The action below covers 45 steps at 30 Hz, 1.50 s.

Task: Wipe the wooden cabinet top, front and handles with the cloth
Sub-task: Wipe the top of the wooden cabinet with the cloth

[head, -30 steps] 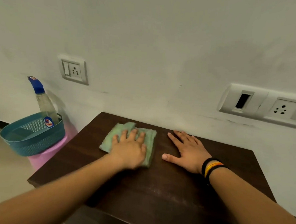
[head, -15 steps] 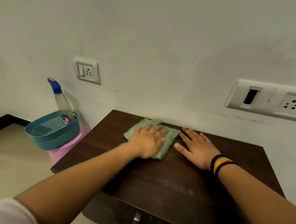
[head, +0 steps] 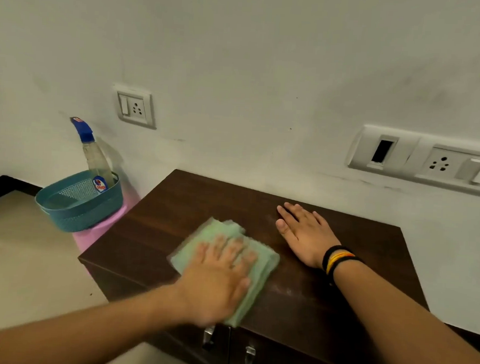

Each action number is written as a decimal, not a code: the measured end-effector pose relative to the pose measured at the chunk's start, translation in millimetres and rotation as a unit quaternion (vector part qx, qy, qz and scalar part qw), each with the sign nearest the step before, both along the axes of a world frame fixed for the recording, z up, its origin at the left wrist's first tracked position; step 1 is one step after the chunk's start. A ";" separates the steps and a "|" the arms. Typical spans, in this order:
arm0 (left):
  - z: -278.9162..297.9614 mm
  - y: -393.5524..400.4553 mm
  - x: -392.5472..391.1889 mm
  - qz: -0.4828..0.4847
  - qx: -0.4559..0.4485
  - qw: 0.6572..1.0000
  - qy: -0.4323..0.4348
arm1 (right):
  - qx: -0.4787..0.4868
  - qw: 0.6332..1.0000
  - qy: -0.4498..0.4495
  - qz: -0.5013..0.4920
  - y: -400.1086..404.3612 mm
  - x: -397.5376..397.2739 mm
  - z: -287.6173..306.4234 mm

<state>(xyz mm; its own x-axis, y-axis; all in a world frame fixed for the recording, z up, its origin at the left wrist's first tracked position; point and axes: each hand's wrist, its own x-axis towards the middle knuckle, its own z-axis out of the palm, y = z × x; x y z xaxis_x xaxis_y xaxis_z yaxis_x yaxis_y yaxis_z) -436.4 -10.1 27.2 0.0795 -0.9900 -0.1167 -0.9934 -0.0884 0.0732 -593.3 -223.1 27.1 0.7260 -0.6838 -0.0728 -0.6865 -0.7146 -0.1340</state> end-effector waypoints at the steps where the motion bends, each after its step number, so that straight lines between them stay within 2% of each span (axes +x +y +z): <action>1: 1.1 -1.3 -21.2 -0.059 0.004 0.998 0.009 | 0.000 1.000 0.000 -0.002 -2.1 -0.8 0.4; 2: -0.3 -13.9 -27.6 -0.098 -0.002 0.995 0.013 | 0.008 1.000 -0.002 0.002 -2.3 -0.6 0.7; 3: 3.0 -31.8 -21.1 -0.095 0.002 0.995 0.015 | 0.022 1.000 -0.007 0.010 -1.1 -0.8 0.6; 5: 11.2 -59.9 19.3 -0.009 0.013 1.000 0.017 | 0.035 0.999 -0.026 0.026 -0.2 -4.5 1.1; 7: 9.4 -47.6 44.3 0.064 0.016 0.998 -0.002 | 0.032 0.998 -0.034 0.035 -1.6 -9.1 1.5; 8: 6.3 -29.5 33.8 0.058 0.016 0.998 -0.011 | 0.029 0.998 -0.033 0.037 -1.4 -10.8 0.6; 10: 5.0 0.0 -15.1 -0.047 0.017 0.999 -0.005 | 0.015 0.999 -0.024 0.037 -0.7 -11.8 -3.1; 12: 8.0 -15.5 -39.8 -0.127 0.012 0.991 0.024 | 0.017 0.999 -0.022 0.043 -1.8 -10.5 -3.5; 13: 10.8 -37.0 -31.4 -0.121 0.005 0.993 0.019 | 0.023 0.998 -0.024 0.049 -3.3 -10.5 -0.9; 15: 17.6 -72.9 11.8 -0.027 0.016 0.999 0.015 | 0.027 0.998 -0.013 0.055 -5.2 -17.0 4.1; 17: 12.8 -66.9 34.3 0.069 0.014 0.998 0.007 | 0.020 0.998 0.016 0.052 -5.3 -29.9 5.8; 18: 6.3 -51.4 24.8 0.080 0.008 0.997 -0.003 | 0.018 0.998 0.035 0.054 -4.2 -36.9 4.5; 21: 2.8 -19.8 -35.3 -0.022 -0.009 1.000 -0.006 | 0.016 0.995 0.067 0.067 -8.2 -48.5 5.9; 23: 7.1 -44.7 -25.2 -0.054 -0.010 0.999 0.000 | 0.018 0.995 0.066 0.071 -14.7 -52.1 11.9; 26: 12.5 -63.8 30.8 0.046 0.013 0.999 0.021 | 0.021 0.995 0.077 0.063 -17.3 -74.0 12.9; 28: 0.8 -30.4 19.7 0.060 -0.003 0.998 -0.012 | 0.026 0.995 0.083 0.052 -15.1 -96.3 7.6; 30: 2.6 -3.6 -28.3 -0.022 -0.009 1.000 -0.010 | 0.024 0.995 0.085 0.046 -14.9 -111.4 9.5; 32: 7.3 -27.7 -48.7 -0.101 0.000 0.995 0.003 | 0.024 0.996 0.079 0.037 -18.8 -116.6 15.7; 33: 9.8 -51.9 -43.6 -0.097 0.003 0.995 0.010 | 0.023 0.996 0.078 0.035 -20.2 -116.7 17.8; 35: 16.2 -86.0 -15.3 -0.024 0.015 0.999 0.022 | 0.023 0.996 0.081 0.032 -18.4 -121.7 17.9; 37: 9.7 -71.8 3.7 0.042 0.008 0.999 0.007 | 0.029 0.996 0.078 0.019 -14.1 -133.6 13.1; 40: 4.6 -9.1 -32.9 -0.003 0.010 1.000 -0.008 | 0.020 0.997 0.074 0.009 -7.9 -147.0 7.8; 43: 7.8 -45.8 -62.7 -0.087 0.020 0.996 0.007 | 0.013 0.997 0.073 0.000 -13.5 -150.7 12.8; 45: 10.5 -89.4 -45.2 -0.032 0.017 0.999 0.025 | 0.016 0.997 0.073 0.008 -9.0 -153.8 13.1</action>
<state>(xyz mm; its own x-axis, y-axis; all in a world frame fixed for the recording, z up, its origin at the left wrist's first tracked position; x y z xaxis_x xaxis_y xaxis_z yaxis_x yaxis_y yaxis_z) -481.7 -99.5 37.6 0.0086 -0.9883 -0.1523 -0.9923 -0.0272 0.1207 -747.1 -232.1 40.2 0.7175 -0.6675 -0.1992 -0.6883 -0.7232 -0.0561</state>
